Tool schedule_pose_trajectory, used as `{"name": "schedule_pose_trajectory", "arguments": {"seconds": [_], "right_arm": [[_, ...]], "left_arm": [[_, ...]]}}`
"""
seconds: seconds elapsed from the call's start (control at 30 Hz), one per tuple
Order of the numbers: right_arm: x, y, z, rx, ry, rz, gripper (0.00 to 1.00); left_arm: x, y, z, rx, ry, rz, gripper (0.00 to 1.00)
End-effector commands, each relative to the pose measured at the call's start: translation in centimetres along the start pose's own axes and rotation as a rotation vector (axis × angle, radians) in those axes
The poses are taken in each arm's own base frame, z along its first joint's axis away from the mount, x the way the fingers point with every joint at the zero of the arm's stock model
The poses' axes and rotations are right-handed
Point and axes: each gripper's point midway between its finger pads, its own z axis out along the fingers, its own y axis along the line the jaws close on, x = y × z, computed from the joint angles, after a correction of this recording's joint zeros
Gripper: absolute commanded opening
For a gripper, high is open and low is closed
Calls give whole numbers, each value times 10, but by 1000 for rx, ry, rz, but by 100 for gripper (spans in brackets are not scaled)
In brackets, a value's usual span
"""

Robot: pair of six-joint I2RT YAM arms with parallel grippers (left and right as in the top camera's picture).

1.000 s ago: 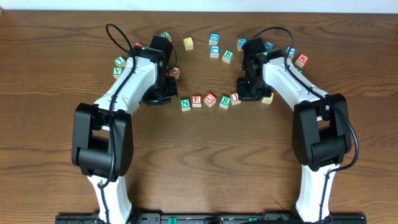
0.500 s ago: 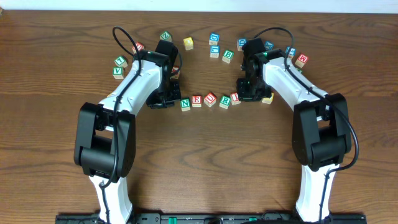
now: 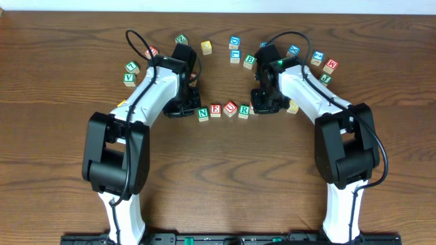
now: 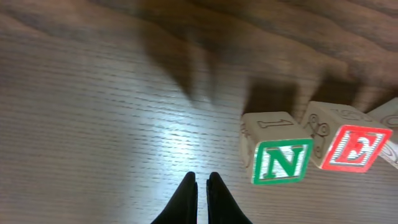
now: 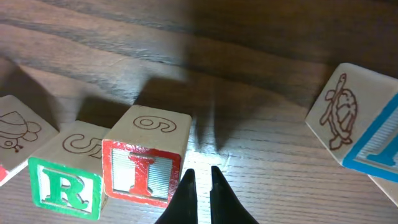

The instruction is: Spell out NEURIPS

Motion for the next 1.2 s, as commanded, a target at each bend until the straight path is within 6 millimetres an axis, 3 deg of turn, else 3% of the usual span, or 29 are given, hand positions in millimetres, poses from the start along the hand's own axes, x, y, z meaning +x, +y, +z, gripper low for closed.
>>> {"name": "schedule_pose_trajectory", "arguments": {"seconds": [0.0, 0.6, 1.17], "right_arm": [[3, 2, 1, -5, 8, 12, 4], [2, 3, 1, -9, 5, -14, 4], [2, 3, 1, -9, 6, -13, 5]], "left_arm": [[3, -7, 3, 1, 3, 18, 8], [-2, -20, 4, 24, -36, 43, 8], [26, -12, 12, 0, 70, -41, 8]]}}
